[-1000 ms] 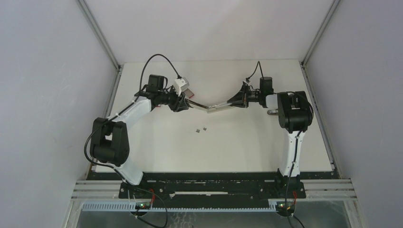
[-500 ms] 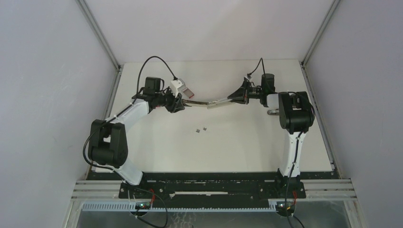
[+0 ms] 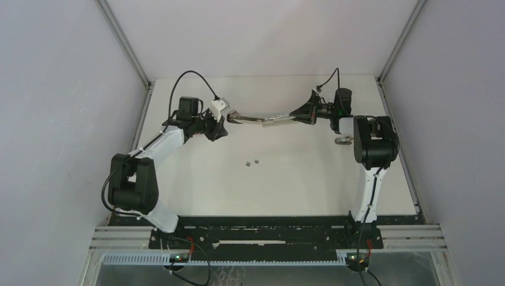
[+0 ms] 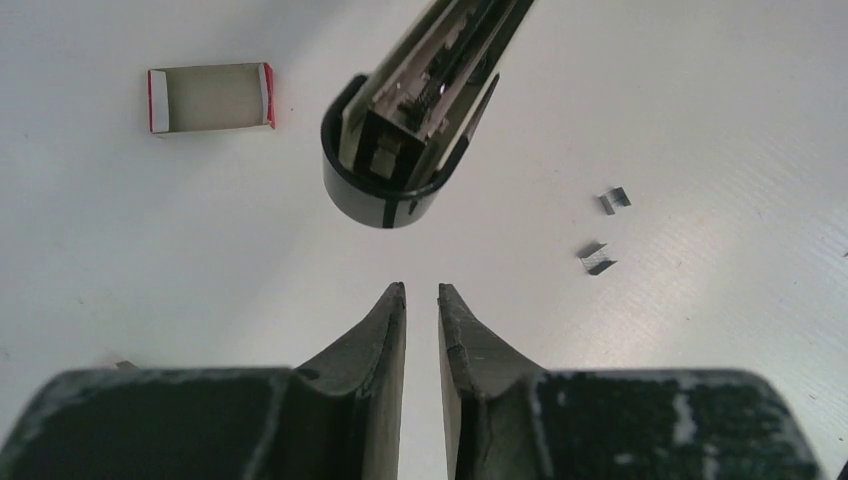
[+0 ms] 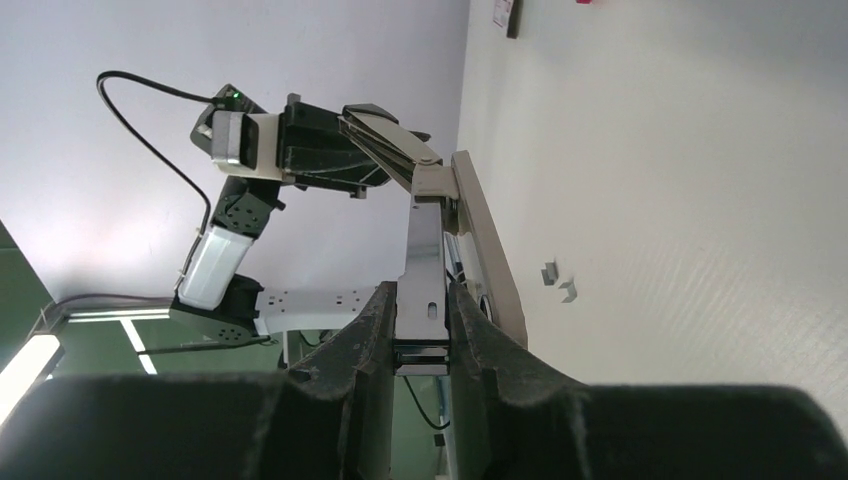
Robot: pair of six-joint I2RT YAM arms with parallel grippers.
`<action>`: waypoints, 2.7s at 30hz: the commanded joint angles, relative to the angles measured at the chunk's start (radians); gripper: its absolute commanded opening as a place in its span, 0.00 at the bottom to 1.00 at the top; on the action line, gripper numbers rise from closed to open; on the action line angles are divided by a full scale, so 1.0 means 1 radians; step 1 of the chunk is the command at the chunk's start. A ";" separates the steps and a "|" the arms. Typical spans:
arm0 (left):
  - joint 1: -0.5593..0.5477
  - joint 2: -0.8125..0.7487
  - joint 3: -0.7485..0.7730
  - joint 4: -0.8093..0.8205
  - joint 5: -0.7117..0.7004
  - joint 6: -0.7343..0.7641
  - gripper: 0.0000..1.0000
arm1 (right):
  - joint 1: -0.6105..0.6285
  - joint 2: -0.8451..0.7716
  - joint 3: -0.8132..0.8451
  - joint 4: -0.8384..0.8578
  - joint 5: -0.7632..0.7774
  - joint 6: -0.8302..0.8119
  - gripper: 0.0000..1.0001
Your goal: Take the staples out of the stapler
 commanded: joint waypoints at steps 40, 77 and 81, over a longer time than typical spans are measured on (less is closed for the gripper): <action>0.012 -0.150 0.116 -0.129 -0.022 -0.044 0.71 | 0.075 -0.209 0.013 -0.106 -0.053 -0.126 0.00; -0.093 0.287 0.561 -0.541 0.516 -0.052 0.83 | 0.172 -0.221 0.006 -0.057 -0.109 -0.181 0.00; -0.099 0.318 0.568 -0.563 0.567 -0.055 0.83 | 0.176 -0.222 0.008 -0.066 -0.107 -0.190 0.00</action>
